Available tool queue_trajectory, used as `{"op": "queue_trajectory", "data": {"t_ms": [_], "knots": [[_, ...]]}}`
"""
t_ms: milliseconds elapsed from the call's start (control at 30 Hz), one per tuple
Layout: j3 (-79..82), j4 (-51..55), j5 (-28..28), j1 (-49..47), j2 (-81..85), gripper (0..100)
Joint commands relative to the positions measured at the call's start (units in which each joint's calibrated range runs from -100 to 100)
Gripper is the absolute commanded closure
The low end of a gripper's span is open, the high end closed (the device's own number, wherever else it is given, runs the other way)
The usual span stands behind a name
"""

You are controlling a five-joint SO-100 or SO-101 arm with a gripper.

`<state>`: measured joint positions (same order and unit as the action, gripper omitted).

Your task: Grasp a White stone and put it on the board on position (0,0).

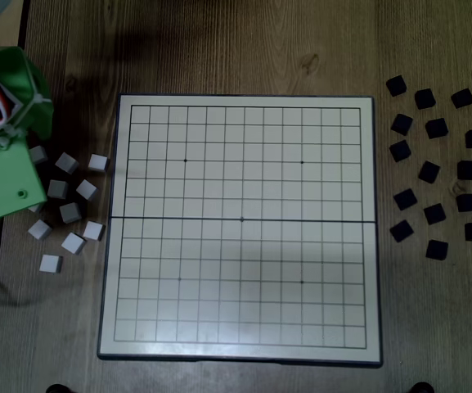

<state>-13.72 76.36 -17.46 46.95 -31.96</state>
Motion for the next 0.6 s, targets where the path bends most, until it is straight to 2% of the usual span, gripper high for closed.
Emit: {"op": "queue_trajectory", "data": {"t_ms": [0, 567], "knots": [[-0.2, -1.8, 0.2, -0.3, 1.8, 86], [0.8, -5.8, 0.1, 0.8, -0.9, 86]]}}
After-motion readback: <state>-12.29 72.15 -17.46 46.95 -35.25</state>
